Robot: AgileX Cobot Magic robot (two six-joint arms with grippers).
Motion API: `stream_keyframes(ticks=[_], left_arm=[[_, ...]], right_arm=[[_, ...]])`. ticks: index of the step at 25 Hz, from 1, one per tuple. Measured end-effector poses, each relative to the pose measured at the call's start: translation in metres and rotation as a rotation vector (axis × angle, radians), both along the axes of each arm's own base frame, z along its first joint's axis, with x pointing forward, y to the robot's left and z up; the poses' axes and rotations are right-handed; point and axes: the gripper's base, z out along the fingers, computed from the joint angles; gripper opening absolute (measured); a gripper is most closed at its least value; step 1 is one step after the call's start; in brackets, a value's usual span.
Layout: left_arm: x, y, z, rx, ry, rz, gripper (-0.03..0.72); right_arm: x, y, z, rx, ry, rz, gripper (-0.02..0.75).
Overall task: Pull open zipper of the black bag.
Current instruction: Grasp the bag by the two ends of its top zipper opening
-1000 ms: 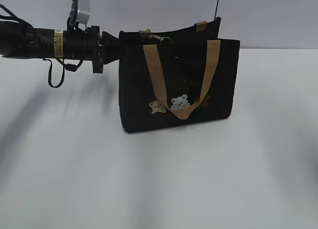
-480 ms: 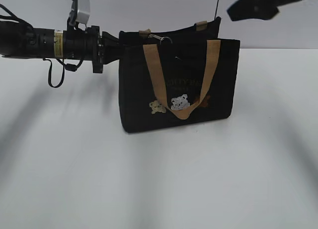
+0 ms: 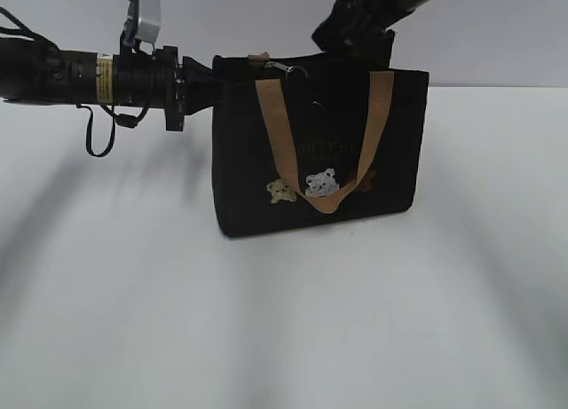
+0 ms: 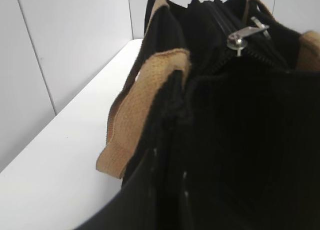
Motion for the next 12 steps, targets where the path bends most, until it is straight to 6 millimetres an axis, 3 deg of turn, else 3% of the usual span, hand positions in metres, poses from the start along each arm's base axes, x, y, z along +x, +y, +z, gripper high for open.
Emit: stream_keyframes(ticks=[4,12], left_arm=[[0.0,0.0,0.0,0.0,0.0,0.0,0.018],[0.0,0.0,0.0,0.0,0.0,-0.001,0.018]], right_arm=[[0.001,0.016,-0.01,-0.014,-0.016,0.033,0.487],[-0.003,0.026,-0.011,-0.019,-0.017,0.062,0.485]])
